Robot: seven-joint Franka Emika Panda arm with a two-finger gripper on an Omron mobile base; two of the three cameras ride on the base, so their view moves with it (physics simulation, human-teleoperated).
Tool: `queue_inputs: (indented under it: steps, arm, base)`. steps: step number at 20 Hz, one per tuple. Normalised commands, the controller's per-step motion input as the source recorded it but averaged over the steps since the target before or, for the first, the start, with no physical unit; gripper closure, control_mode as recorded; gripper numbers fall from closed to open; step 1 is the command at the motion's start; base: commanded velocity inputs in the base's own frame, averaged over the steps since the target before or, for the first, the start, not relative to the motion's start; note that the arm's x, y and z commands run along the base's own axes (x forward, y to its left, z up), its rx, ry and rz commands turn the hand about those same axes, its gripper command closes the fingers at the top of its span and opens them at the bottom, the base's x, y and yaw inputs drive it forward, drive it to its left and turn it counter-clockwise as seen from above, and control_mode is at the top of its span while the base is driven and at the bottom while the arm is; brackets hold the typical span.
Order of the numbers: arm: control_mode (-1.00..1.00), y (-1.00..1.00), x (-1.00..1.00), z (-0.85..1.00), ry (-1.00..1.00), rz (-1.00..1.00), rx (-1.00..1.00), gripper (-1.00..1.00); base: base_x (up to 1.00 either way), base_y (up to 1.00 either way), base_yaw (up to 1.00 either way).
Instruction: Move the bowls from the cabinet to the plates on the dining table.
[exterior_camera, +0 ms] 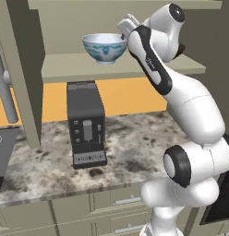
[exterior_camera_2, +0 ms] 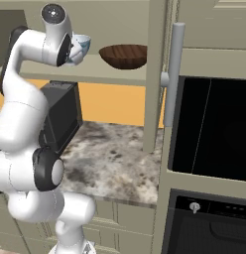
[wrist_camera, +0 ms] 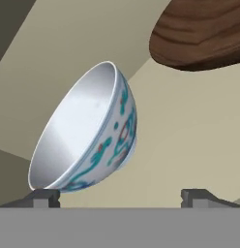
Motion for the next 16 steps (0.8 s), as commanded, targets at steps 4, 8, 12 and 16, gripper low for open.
queue_inputs:
  steps: [4,8,12,16]
  arm:
    - [-1.00,0.13,0.30,0.00,0.01,0.00,0.00,-1.00]
    - [-1.00,0.05,0.30,-0.02,0.00,0.00,0.00,-1.00]
    - [-1.00,0.05,0.26,-0.03,0.00,0.00,0.00,-1.00]
    - [-1.00,0.09,0.25,-0.10,0.00,0.00,0.00,-1.00]
  base:
    - [0.00,0.00,0.00]
    - [0.00,0.00,0.00]
    - [0.00,0.00,0.00]
    - [0.00,0.00,0.00]
